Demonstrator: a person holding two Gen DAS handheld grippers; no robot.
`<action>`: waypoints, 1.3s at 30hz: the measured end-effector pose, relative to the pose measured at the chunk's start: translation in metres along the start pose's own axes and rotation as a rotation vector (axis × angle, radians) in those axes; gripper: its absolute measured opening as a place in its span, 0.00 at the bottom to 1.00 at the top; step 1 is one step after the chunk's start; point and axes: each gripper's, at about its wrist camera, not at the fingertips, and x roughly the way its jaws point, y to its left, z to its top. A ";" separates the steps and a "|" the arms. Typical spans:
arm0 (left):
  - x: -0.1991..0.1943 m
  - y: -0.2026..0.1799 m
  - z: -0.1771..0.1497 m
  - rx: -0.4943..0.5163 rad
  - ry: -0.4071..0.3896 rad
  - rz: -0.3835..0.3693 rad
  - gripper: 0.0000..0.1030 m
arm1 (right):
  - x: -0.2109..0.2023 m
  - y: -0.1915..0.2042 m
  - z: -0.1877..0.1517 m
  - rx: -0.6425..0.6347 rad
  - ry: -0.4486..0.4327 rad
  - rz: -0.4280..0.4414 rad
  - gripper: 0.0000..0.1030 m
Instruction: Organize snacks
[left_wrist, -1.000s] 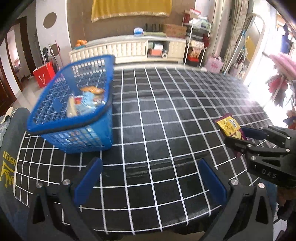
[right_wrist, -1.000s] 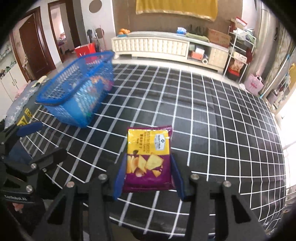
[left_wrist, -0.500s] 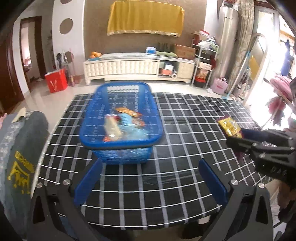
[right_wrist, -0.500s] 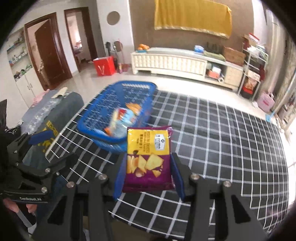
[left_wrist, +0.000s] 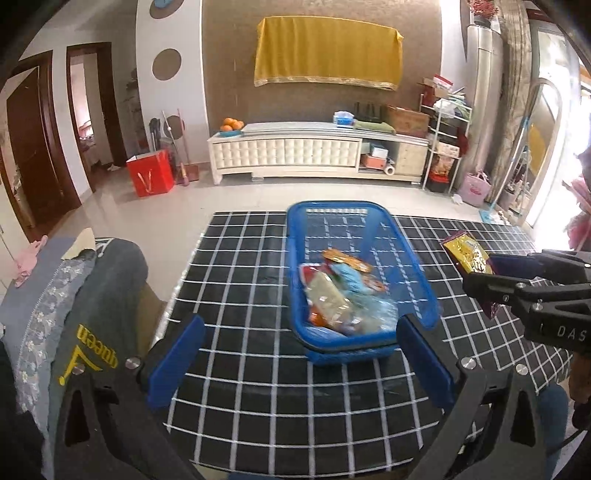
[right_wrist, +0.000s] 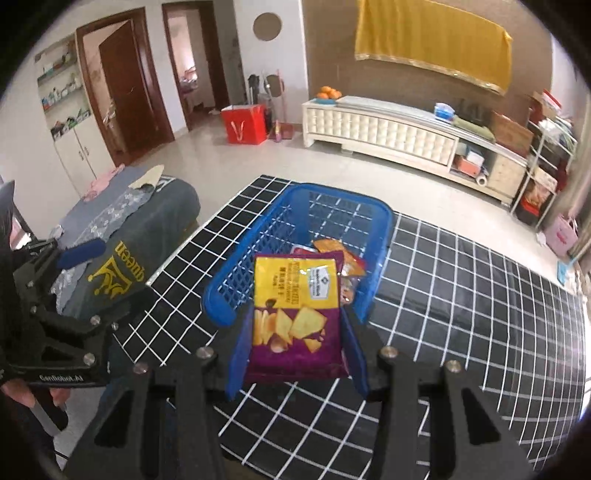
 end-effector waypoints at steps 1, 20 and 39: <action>0.003 0.004 0.001 -0.003 0.002 0.007 1.00 | 0.005 0.002 0.001 -0.002 0.011 0.002 0.50; 0.099 0.048 0.007 -0.089 0.149 -0.020 1.00 | 0.122 0.011 0.024 -0.076 0.196 -0.013 0.50; 0.125 0.050 -0.001 -0.102 0.204 -0.011 1.00 | 0.105 -0.007 0.020 -0.015 0.151 -0.014 0.82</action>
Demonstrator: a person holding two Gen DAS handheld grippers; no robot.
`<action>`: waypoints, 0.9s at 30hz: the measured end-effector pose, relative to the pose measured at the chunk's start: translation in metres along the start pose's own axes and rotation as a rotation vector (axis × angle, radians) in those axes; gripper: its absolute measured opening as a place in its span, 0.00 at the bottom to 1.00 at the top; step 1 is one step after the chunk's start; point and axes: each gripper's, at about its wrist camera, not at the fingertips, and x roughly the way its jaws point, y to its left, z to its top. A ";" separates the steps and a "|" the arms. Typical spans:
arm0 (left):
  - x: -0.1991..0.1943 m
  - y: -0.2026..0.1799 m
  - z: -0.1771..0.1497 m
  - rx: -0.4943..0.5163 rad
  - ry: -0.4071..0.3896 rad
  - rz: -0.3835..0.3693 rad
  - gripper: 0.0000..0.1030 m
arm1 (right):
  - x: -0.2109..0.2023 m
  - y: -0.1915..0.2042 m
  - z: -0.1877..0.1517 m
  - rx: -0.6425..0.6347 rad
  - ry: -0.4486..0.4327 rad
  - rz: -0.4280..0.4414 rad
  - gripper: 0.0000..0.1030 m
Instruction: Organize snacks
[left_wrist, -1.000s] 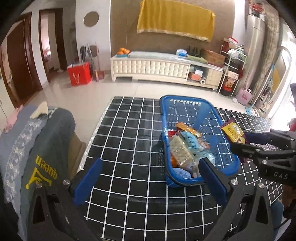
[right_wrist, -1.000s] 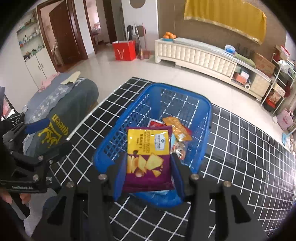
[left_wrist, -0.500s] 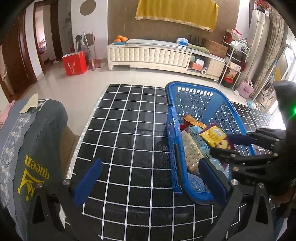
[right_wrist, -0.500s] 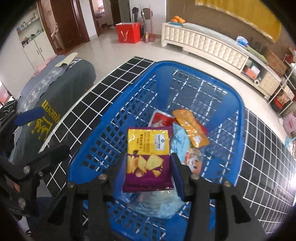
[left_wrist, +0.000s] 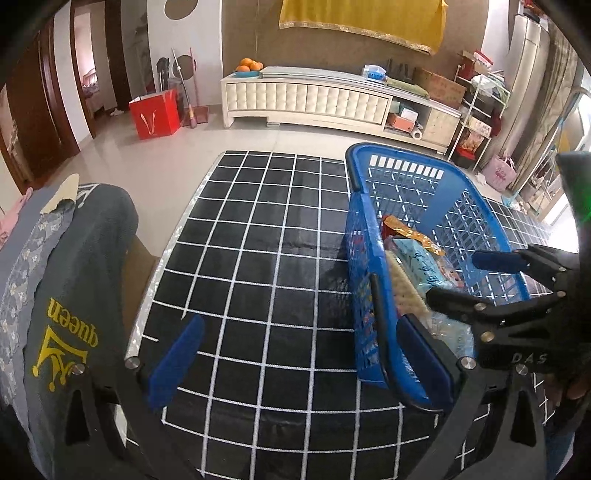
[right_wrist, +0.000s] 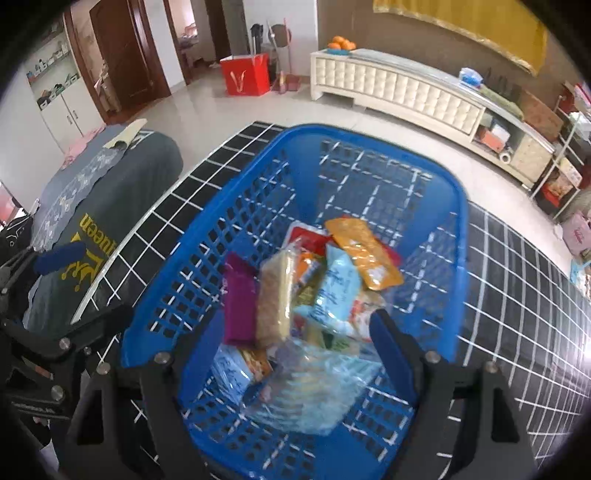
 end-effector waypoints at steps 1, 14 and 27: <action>-0.002 -0.002 -0.001 0.003 -0.001 -0.004 1.00 | -0.006 -0.001 -0.002 0.006 -0.008 -0.002 0.82; -0.083 -0.046 -0.018 0.065 -0.123 -0.039 1.00 | -0.121 -0.010 -0.050 0.071 -0.144 -0.035 0.83; -0.166 -0.087 -0.058 0.068 -0.238 -0.128 1.00 | -0.194 -0.009 -0.108 0.141 -0.270 -0.071 1.00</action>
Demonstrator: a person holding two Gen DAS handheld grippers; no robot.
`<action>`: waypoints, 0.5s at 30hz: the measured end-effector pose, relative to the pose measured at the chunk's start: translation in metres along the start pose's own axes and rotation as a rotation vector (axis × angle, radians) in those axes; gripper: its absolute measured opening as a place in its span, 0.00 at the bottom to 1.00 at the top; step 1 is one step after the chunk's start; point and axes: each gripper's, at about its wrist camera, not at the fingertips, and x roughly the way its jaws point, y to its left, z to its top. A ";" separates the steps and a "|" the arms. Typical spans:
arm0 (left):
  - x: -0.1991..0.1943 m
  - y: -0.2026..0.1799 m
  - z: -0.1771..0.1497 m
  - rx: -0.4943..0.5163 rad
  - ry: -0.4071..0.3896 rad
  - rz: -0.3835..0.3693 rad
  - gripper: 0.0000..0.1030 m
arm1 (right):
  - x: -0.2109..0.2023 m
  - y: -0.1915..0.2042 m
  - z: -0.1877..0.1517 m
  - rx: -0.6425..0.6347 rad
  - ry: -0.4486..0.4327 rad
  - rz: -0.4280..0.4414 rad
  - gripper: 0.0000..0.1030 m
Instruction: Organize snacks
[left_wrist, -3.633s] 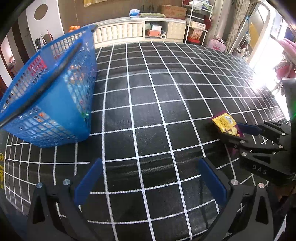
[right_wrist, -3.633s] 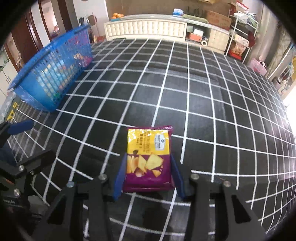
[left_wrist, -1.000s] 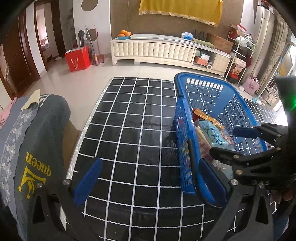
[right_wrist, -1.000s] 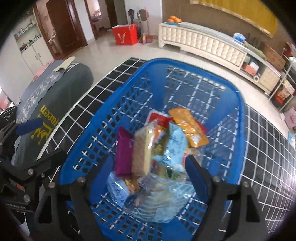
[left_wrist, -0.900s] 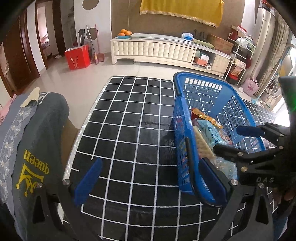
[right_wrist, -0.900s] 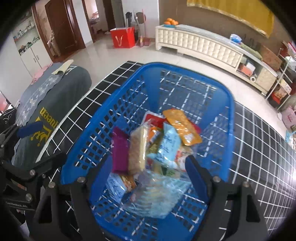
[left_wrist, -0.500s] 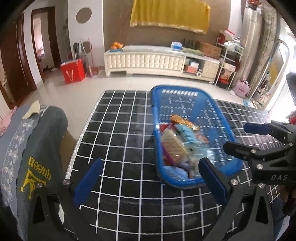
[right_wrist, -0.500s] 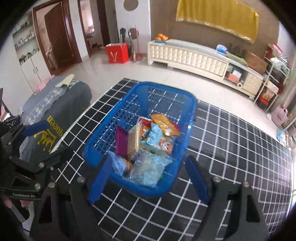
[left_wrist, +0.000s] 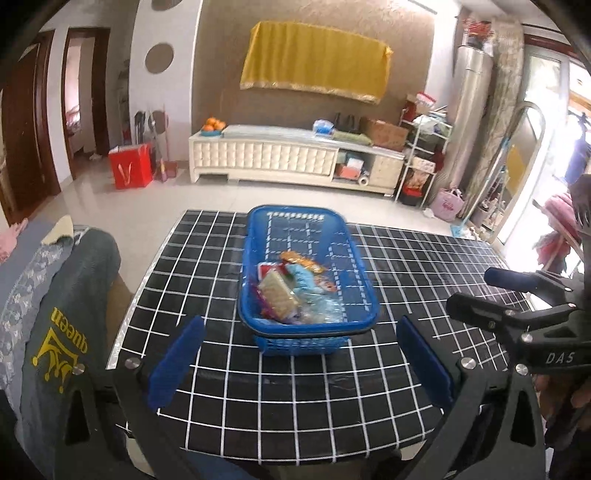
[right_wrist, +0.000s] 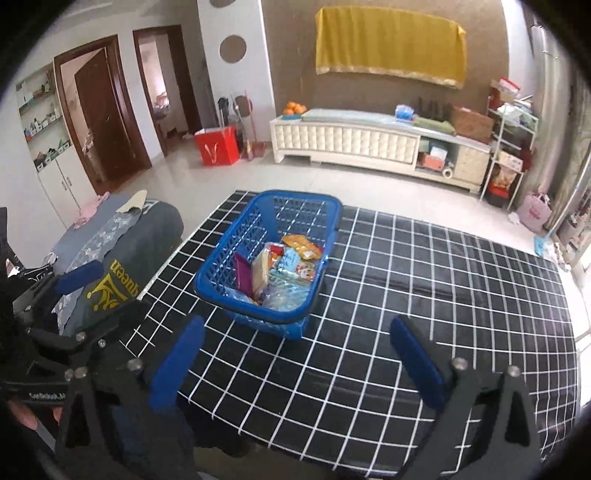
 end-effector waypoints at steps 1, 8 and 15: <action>-0.006 -0.005 -0.001 0.011 -0.012 0.000 1.00 | -0.010 0.000 -0.004 0.002 -0.019 -0.011 1.00; -0.049 -0.035 -0.006 0.082 -0.111 0.033 1.00 | -0.054 -0.002 -0.023 0.034 -0.105 -0.070 1.00; -0.086 -0.052 -0.010 0.058 -0.176 -0.039 1.00 | -0.103 -0.011 -0.038 0.111 -0.202 -0.076 1.00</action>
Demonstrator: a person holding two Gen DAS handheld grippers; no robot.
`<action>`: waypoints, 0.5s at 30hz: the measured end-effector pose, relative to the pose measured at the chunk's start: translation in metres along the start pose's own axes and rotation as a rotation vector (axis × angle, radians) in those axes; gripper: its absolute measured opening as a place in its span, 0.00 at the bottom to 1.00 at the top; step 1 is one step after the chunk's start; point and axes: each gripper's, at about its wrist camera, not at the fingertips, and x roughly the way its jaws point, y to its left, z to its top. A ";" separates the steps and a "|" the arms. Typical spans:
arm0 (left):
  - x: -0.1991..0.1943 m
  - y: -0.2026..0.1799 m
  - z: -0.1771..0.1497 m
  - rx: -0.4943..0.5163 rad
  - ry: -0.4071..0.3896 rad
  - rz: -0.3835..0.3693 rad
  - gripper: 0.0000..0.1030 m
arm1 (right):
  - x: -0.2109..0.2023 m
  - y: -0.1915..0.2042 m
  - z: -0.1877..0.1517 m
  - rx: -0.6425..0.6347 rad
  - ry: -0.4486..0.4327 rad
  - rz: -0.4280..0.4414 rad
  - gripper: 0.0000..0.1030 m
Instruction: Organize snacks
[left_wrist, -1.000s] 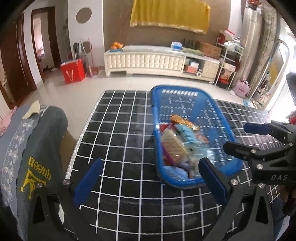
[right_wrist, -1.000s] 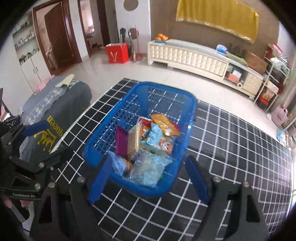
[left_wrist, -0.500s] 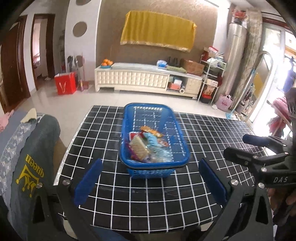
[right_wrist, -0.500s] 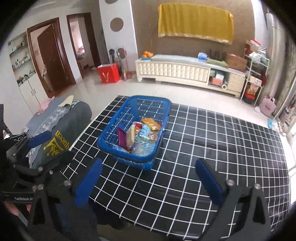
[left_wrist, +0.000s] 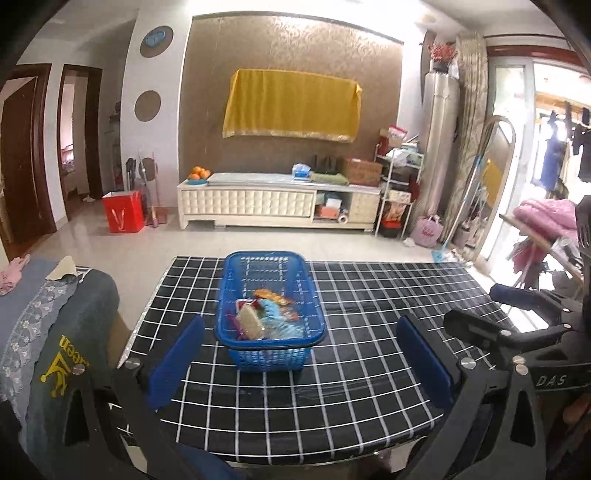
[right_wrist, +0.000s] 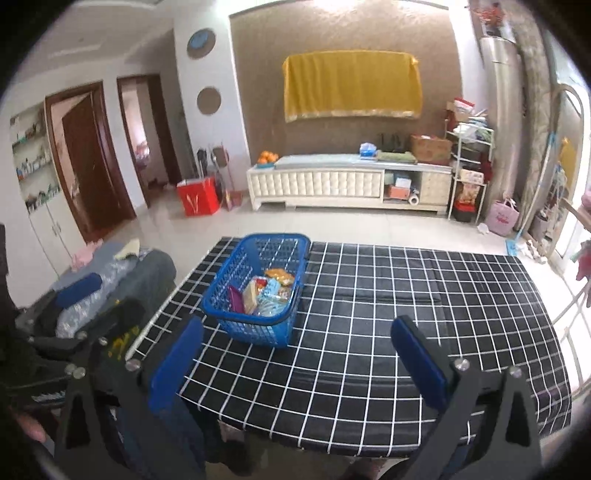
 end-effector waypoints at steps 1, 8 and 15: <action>-0.005 -0.004 -0.001 0.006 -0.008 -0.003 1.00 | -0.006 -0.002 0.000 0.007 -0.016 -0.006 1.00; -0.027 -0.019 -0.002 0.021 -0.039 -0.037 1.00 | -0.025 -0.004 -0.004 0.015 -0.051 -0.008 1.00; -0.037 -0.032 -0.004 0.045 -0.054 -0.038 1.00 | -0.032 -0.007 -0.013 0.024 -0.057 0.006 1.00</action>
